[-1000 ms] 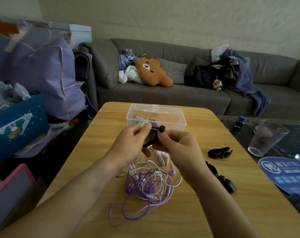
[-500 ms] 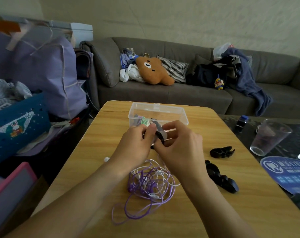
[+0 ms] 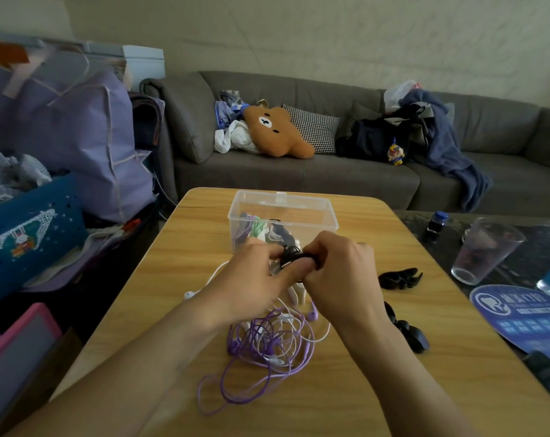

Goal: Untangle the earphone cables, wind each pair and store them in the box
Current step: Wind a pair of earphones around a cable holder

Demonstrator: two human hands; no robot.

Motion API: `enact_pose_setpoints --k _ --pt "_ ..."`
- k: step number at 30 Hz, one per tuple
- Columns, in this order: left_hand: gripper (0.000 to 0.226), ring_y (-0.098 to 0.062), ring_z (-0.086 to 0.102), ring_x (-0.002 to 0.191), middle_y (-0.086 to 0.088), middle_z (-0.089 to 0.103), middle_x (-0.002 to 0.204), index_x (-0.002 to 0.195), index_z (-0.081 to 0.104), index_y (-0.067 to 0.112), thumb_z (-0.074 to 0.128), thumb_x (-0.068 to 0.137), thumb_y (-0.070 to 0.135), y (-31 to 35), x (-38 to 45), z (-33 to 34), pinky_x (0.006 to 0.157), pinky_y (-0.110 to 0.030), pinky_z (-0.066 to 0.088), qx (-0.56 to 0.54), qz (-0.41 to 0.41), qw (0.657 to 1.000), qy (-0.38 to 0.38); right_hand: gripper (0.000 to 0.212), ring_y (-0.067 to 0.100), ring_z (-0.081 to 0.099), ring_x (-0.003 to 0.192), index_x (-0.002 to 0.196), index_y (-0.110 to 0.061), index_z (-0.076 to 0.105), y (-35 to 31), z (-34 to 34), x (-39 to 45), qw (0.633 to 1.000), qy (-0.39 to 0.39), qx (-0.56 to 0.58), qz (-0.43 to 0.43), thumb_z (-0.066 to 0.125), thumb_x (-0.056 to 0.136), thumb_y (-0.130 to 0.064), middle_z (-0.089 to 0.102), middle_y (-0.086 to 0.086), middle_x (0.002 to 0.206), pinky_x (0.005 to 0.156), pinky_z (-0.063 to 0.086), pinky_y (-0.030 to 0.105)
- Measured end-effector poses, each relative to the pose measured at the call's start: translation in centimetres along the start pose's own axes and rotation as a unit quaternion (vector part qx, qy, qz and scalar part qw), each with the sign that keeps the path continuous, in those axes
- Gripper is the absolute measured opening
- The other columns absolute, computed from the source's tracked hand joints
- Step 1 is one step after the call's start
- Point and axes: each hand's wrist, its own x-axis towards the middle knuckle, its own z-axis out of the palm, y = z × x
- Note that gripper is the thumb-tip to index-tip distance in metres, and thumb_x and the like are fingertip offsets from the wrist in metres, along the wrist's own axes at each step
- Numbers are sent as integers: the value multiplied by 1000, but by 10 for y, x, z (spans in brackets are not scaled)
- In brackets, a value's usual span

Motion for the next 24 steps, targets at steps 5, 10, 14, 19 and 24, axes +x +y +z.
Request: enact_pose_setpoints --k 5,10,14,19,24 --pt "28 -7 65 55 4 65 69 92 69 12 59 93 39 2 -2 2 51 -14 42 -85 -18 996 35 16 12 52 51 67 -17 56 -1 0 -1 1000 15 15 -6 64 78 -8 56 -6 54 49 48 36" --pt "37 -4 59 50 8 64 62 89 70 13 54 92 46 -4 -1 -5 49 -14 39 -78 -28 995 59 15 10 59 55 67 -19 61 -6 2 -3 996 12 73 40 72 76 -16 61 -6 56 45 46 19" --pt "45 -8 66 68 1 56 98 97 69 18 49 84 56 -9 -1 -6 57 -14 49 -49 -17 994 96 16 4 63 60 68 -19 64 -9 4 -4 991 1 112 72 77 76 -18 64 -7 58 47 47 13" --pt "71 -12 62 94 -4 52 107 104 70 17 42 77 77 -13 -1 -2 80 -27 56 -16 27 995 93 21 8 59 57 67 -19 62 -10 5 -3 991 38 92 89 80 76 -20 62 -7 59 49 47 16" --pt "63 -15 62 92 -3 53 106 102 70 18 44 78 70 -9 0 3 78 -33 58 0 12 987 161 18 1 66 63 86 -18 65 -13 4 -6 984 42 146 93 80 79 -13 66 -11 68 53 48 8"
